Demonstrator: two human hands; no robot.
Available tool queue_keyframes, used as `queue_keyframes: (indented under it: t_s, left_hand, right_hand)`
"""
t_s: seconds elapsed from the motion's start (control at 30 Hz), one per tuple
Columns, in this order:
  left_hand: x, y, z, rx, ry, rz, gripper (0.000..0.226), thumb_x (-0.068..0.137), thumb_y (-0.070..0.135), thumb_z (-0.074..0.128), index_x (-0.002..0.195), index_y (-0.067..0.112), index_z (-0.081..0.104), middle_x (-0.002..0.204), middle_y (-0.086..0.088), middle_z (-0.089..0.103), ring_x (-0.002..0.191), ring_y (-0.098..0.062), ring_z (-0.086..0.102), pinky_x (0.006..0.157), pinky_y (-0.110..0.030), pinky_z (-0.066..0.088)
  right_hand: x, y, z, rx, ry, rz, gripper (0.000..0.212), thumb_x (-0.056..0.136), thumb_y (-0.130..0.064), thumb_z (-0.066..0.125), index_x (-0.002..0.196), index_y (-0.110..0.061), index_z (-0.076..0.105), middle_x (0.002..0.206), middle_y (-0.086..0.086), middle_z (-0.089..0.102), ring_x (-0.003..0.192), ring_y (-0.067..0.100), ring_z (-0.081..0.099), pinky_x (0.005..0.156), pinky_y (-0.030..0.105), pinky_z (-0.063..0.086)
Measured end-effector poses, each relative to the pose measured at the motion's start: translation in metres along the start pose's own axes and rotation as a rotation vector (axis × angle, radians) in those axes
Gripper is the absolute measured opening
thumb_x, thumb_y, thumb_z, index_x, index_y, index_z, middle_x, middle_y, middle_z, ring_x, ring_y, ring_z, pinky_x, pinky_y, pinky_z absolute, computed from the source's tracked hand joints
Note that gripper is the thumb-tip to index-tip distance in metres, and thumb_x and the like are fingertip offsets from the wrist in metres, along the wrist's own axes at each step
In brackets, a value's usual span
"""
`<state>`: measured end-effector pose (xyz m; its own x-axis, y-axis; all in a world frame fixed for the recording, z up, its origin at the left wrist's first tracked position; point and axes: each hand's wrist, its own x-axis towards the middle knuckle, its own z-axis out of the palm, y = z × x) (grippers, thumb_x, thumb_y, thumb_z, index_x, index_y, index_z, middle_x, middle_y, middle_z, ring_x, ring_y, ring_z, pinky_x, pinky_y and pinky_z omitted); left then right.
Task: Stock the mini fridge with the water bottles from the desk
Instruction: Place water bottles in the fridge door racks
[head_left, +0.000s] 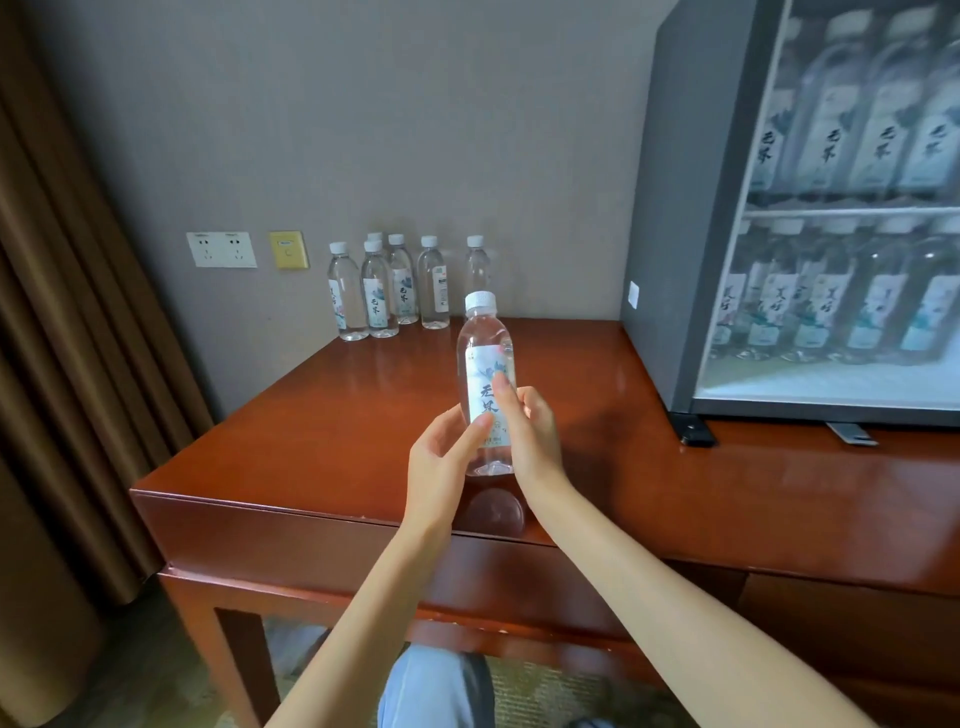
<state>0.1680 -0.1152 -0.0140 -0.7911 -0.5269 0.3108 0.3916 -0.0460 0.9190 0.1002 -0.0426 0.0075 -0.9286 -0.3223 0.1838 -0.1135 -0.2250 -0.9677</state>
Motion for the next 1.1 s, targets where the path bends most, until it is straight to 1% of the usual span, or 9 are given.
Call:
queue_keyframes:
  t_s: [0.13, 0.2, 0.27, 0.5, 0.63, 0.8, 0.9, 1.03, 1.1]
  left_hand:
    - [-0.004, -0.007, 0.02, 0.097, -0.039, -0.042, 0.031, 0.088, 0.029, 0.068, 0.114, 0.011, 0.066, 0.101, -0.005, 0.074, 0.091, -0.024, 0.072, 0.082, -0.04, 0.058]
    - [-0.008, -0.008, 0.033, 0.106, -0.084, -0.061, 0.033, 0.088, 0.028, 0.069, 0.114, 0.009, 0.066, 0.099, -0.005, 0.075, 0.086, -0.026, 0.073, 0.082, -0.044, 0.058]
    - [-0.014, -0.008, 0.048, 0.076, -0.126, -0.064, 0.033, 0.087, 0.024, 0.07, 0.115, 0.009, 0.065, 0.099, -0.005, 0.075, 0.084, -0.025, 0.073, 0.079, -0.038, 0.059]
    - [-0.034, -0.016, 0.106, 0.029, -0.204, -0.078, 0.034, 0.083, 0.021, 0.074, 0.114, 0.008, 0.066, 0.103, -0.006, 0.074, 0.088, -0.014, 0.072, 0.068, -0.021, 0.054]
    - [-0.04, -0.023, 0.137, 0.022, -0.256, -0.106, 0.034, 0.081, 0.024, 0.076, 0.111, 0.011, 0.067, 0.104, -0.003, 0.073, 0.099, -0.02, 0.069, 0.085, -0.033, 0.055]
    - [-0.047, -0.031, 0.177, -0.003, -0.351, -0.128, 0.031, 0.079, 0.028, 0.078, 0.107, 0.018, 0.068, 0.1, 0.002, 0.075, 0.095, -0.016, 0.071, 0.074, -0.022, 0.053]
    - [-0.053, -0.035, 0.201, -0.019, -0.42, -0.149, 0.035, 0.079, 0.029, 0.078, 0.11, 0.017, 0.068, 0.101, 0.001, 0.074, 0.094, -0.016, 0.071, 0.073, -0.023, 0.054]
    - [-0.058, -0.039, 0.232, -0.033, -0.522, -0.176, 0.035, 0.079, 0.03, 0.078, 0.111, 0.017, 0.067, 0.102, 0.0, 0.074, 0.093, -0.017, 0.072, 0.072, -0.023, 0.055]
    - [-0.059, -0.042, 0.247, -0.036, -0.57, -0.192, 0.035, 0.079, 0.031, 0.077, 0.11, 0.018, 0.068, 0.101, 0.001, 0.074, 0.092, -0.016, 0.072, 0.074, -0.023, 0.055]
  right_hand:
    - [-0.003, 0.003, -0.032, 0.003, -0.002, 0.11, 0.039, 0.09, -0.049, 0.058, 0.1, -0.011, 0.061, 0.093, 0.006, 0.07, 0.077, 0.018, 0.071, 0.071, 0.037, 0.06]
    - [-0.007, 0.004, -0.053, 0.004, -0.037, 0.123, 0.027, 0.092, -0.05, 0.056, 0.095, -0.024, 0.059, 0.091, 0.0, 0.07, 0.071, 0.013, 0.072, 0.059, 0.028, 0.057]
    - [-0.011, 0.004, -0.075, 0.061, -0.055, 0.113, 0.023, 0.093, -0.048, 0.056, 0.098, -0.025, 0.06, 0.091, 0.0, 0.071, 0.07, 0.013, 0.073, 0.052, 0.023, 0.054]
    - [-0.027, -0.007, -0.142, 0.131, -0.02, 0.046, 0.03, 0.088, -0.047, 0.059, 0.106, -0.024, 0.061, 0.089, 0.0, 0.075, 0.077, 0.017, 0.074, 0.054, 0.026, 0.055]
    - [-0.036, -0.015, -0.178, 0.12, 0.009, 0.017, 0.051, 0.075, -0.056, 0.061, 0.111, -0.02, 0.06, 0.089, 0.001, 0.076, 0.075, 0.021, 0.073, 0.055, 0.031, 0.057]
    - [-0.043, -0.023, -0.222, 0.113, 0.102, 0.017, 0.038, 0.09, -0.047, 0.055, 0.111, -0.016, 0.059, 0.091, 0.007, 0.074, 0.075, 0.022, 0.073, 0.058, 0.034, 0.057]
    - [-0.049, -0.029, -0.248, 0.079, 0.141, 0.01, 0.036, 0.09, -0.048, 0.053, 0.11, -0.018, 0.057, 0.084, 0.002, 0.075, 0.07, 0.02, 0.073, 0.064, 0.037, 0.055]
    - [-0.058, -0.039, -0.281, 0.078, 0.222, 0.007, 0.031, 0.095, -0.044, 0.051, 0.112, -0.019, 0.059, 0.091, 0.003, 0.076, 0.079, 0.021, 0.073, 0.066, 0.034, 0.06]
    - [-0.063, -0.044, -0.294, 0.072, 0.26, 0.012, 0.038, 0.095, -0.044, 0.052, 0.121, -0.017, 0.058, 0.104, 0.009, 0.074, 0.091, 0.026, 0.072, 0.078, 0.041, 0.059]
